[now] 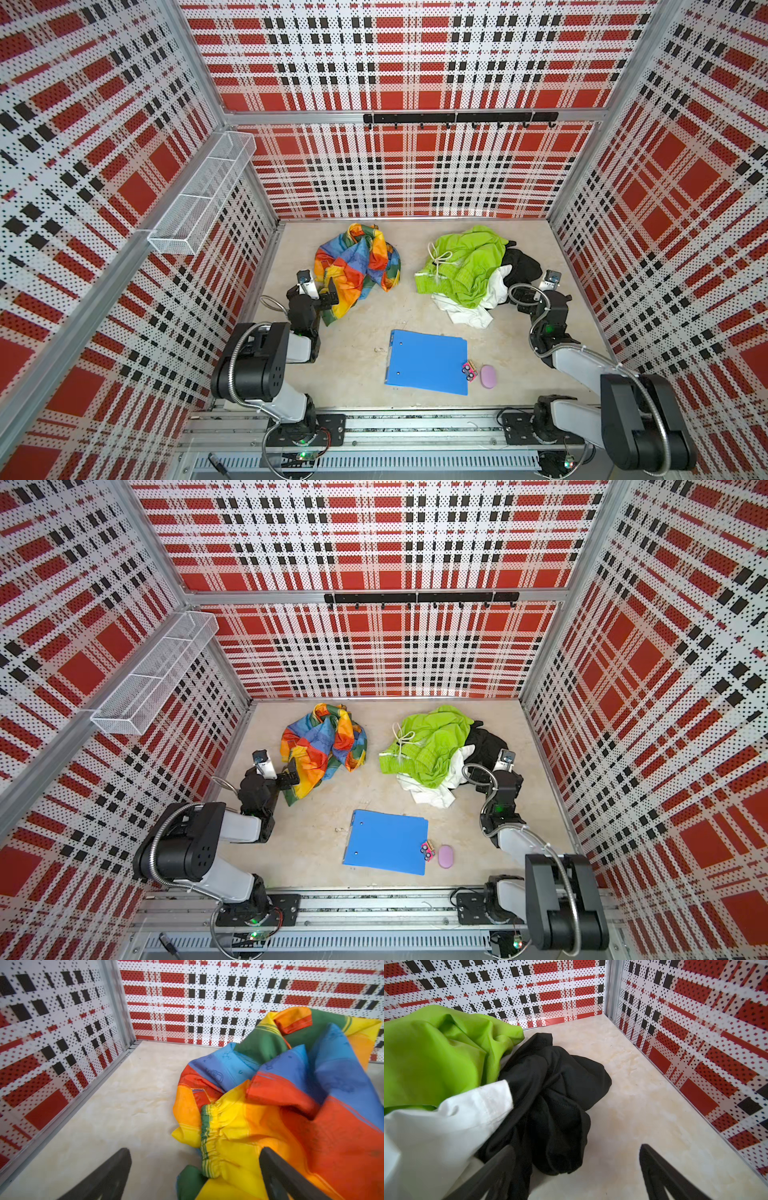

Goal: Pick out a specific cloth from the pile

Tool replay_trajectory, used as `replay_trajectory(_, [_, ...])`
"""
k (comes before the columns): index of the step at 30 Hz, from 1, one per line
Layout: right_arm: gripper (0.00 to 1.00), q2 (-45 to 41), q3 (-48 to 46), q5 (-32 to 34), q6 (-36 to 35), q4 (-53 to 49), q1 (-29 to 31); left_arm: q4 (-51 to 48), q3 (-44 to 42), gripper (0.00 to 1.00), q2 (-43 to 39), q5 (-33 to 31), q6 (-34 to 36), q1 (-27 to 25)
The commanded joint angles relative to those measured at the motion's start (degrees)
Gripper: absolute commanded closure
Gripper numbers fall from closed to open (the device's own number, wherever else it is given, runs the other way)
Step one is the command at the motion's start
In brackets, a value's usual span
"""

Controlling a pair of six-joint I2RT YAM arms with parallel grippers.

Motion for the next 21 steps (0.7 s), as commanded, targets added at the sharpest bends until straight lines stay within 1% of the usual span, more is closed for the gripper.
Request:
replay_trajectory(1, [0.0,4.8,-2.1,1.1,-4.0,17.8,-0.3,2.6,0.8,0.01,0.2,3.0,1.4,-0.3])
replay_trajectory(3, [0.0,6.8,-0.4,1.2,-4.6,17.6,-0.3,2.8,0.8,0.01,0.1,2.8,1.5,-0.4])
replay_trajectory(5, [0.0,9.7,0.0,0.5,-5.1,22.0,-0.3,2.8,0.8,0.01,0.2,2.8,1.5,-0.4])
replay_trajectory(6, [0.0,11.2,0.0,-0.6,-4.8,23.9,-0.4,2.8,0.8,0.01,0.2,2.8,1.5,-0.4])
replay_trajectory(8, [0.0,14.6,-0.6,-4.4,-6.3,28.3,-0.4,2.8,0.8,0.01,0.2,2.8,1.5,-0.4])
replay_trajectory(10, [0.0,16.8,-2.9,-7.2,-7.2,34.6,-0.4,2.8,0.8,0.01,0.2,2.8,1.5,-0.4])
replay_trajectory(11, [0.0,17.6,-3.8,-7.5,-7.4,37.8,-0.4,2.8,0.8,0.01,0.2,2.8,1.4,-0.4])
replay_trajectory(15, [0.0,17.6,-2.7,-9.6,-8.0,35.6,-0.5,2.8,0.8,0.01,0.2,2.8,1.5,-0.4])
replay_trajectory(16, [0.0,17.2,-2.2,-10.0,-8.3,33.5,-0.5,2.8,0.8,0.01,0.2,2.8,1.5,-0.4])
replay_trajectory(21, [0.0,17.5,-2.2,-9.9,-8.6,34.2,-0.4,2.8,0.8,0.01,0.2,2.8,1.5,-0.4])
